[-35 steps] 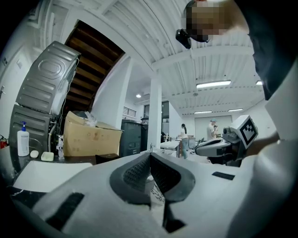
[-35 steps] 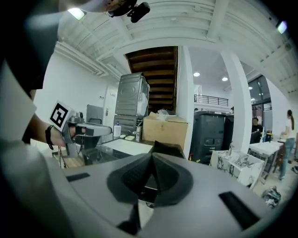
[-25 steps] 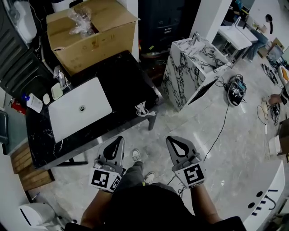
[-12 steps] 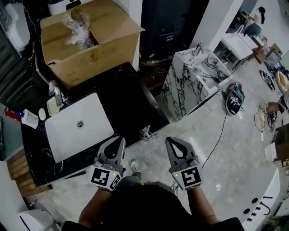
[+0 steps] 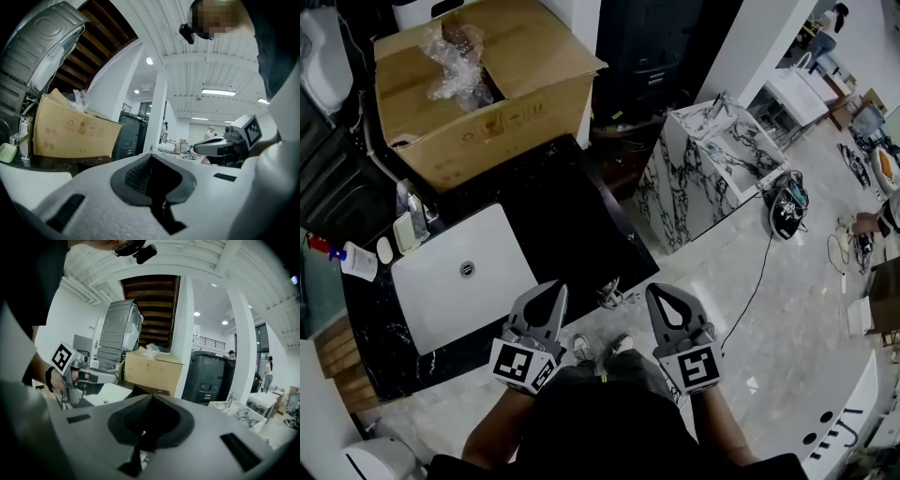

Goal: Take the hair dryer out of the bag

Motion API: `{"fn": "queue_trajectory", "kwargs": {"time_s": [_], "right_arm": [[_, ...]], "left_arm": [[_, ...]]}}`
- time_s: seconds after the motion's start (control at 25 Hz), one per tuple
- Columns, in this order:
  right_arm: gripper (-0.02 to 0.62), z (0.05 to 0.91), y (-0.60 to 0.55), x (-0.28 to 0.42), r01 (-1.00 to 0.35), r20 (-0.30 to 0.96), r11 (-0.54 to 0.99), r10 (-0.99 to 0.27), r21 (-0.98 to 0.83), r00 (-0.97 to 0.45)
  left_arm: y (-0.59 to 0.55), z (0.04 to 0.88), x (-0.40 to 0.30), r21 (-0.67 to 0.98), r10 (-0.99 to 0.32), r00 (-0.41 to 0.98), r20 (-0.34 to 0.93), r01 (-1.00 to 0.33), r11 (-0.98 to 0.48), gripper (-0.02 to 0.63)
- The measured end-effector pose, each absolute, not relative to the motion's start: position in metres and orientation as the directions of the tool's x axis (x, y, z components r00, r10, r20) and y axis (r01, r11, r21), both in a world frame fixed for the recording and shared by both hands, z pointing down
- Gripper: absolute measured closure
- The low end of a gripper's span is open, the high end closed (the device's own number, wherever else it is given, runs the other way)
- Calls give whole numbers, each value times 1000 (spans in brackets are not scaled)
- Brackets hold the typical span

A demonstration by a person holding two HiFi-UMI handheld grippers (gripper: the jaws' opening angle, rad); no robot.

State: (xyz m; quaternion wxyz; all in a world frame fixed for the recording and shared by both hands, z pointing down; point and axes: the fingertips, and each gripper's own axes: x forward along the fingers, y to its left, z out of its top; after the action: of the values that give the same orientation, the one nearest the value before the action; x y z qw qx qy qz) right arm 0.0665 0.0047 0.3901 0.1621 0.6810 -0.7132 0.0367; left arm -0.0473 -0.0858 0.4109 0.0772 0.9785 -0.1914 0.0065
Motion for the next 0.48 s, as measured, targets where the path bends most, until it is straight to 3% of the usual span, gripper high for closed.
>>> {"fn": "queue_trajectory", "kwargs": {"time_s": [0.28,0.48], "right_arm": [[583,394,-15,81,-968,290,175,-950,181,-118],[582,409,-28,81,-913,332,352,-903,206,-273]], "left_arm": [[-96,405,-23,119,-414,910,37,-415,-902,583],[-96,391,-14,87,-487,873,26,-487,-869,583]]}}
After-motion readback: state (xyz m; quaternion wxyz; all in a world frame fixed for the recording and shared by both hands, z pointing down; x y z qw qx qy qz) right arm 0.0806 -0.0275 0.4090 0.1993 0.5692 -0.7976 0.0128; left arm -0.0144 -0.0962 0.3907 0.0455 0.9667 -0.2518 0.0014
